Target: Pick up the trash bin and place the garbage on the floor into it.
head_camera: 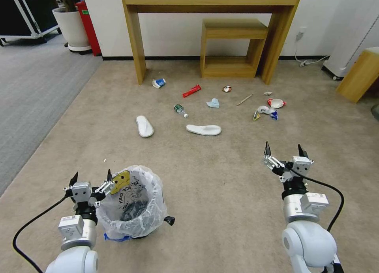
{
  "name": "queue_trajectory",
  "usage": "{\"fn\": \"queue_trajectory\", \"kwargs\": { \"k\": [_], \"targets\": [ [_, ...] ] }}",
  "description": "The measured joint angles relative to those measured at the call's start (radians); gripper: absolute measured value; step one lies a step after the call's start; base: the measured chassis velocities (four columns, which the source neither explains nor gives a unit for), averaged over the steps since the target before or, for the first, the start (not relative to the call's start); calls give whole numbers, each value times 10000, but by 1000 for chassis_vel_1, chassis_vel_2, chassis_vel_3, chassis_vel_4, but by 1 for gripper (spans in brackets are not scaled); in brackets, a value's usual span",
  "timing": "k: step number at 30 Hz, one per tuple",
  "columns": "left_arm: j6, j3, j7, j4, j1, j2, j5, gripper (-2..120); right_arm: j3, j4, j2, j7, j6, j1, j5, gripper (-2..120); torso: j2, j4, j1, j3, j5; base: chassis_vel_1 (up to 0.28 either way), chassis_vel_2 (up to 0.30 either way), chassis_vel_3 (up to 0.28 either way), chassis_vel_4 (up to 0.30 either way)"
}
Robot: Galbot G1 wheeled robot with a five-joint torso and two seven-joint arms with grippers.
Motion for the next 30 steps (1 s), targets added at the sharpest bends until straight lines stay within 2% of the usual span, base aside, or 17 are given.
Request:
{"fn": "queue_trajectory", "kwargs": {
  "k": [3, 6, 10, 11, 13, 15, 16, 19, 20, 22, 24, 26, 30],
  "targets": [
    [293, 77, -88, 25, -90, 115, -219, 100, 15, 5, -47, 25, 64, -22, 57, 100, 0, 0, 0, 0, 0, 0, 0, 0, 0],
    [821, 302, -362, 216, -122, 682, -747, 100, 53, 62, -89, 26, 83, -99, 102, 100, -1, -1, 0, 0, 0, 0, 0, 0, 0],
    [1083, 429, -492, 249, -76, 974, -1125, 100, 75, 69, -98, 26, 99, -112, 114, 100, 0, -1, 0, 0, -1, 0, 0, 0, 0],
    [1528, 619, -803, 246, 13, 1467, -2009, 100, 110, 71, -108, 26, 114, -123, 118, 100, 0, 0, 0, 0, -1, 0, 0, 0, 0],
    [1616, 663, -861, 244, 38, 1591, -2209, 100, 114, 71, -109, 26, 119, -124, 121, 100, 0, 0, 0, 0, -1, 0, 0, 0, 0],
    [2286, 757, -1319, 259, 260, 3010, -3485, 100, 123, 71, -108, 22, 147, -149, 124, 100, 0, 0, 0, 0, -1, 0, 0, 0, 0],
    [2286, 757, -1319, 259, 260, 3010, -3485, 100, 123, 71, -108, 22, 147, -149, 124, 100, 0, 0, 0, 0, -1, 0, 0, 0, 0],
    [2557, 674, -1644, 500, 422, 4166, -4267, 100, 100, 71, -63, 12, 158, -169, 101, 100, 0, 0, 0, 0, -1, 0, 0, 0, 0],
    [2557, 674, -1644, 500, 422, 4166, -4267, 100, 100, 71, -63, 12, 158, -169, 101, 100, 0, 0, 0, 0, -1, 0, 0, 0, 0],
    [2677, 668, -1971, 728, 512, 4806, -4876, 100, 85, 73, -23, 6, 164, -198, 58, 100, 0, 0, 0, 0, -3, 0, 0, 0, 0],
    [2691, 669, -2020, 812, 540, 4971, -5041, 100, 82, 77, -10, 2, 166, -208, 42, 100, 0, 0, 0, 0, -2, 0, 0, 0, 0],
    [2706, 679, -2184, 1142, 581, 5481, -5633, 100, 81, 95, 30, -11, 183, -256, 4, 100, 0, 1, 0, 0, -3, 0, 0, 0, 0],
    [2926, 705, -2313, 1333, 569, 5843, -6246, 100, 89, 117, 93, -35, 207, -323, -57, 100, 0, 0, 0, 0, -2, 0, 0, 0, 0]
  ]
}}
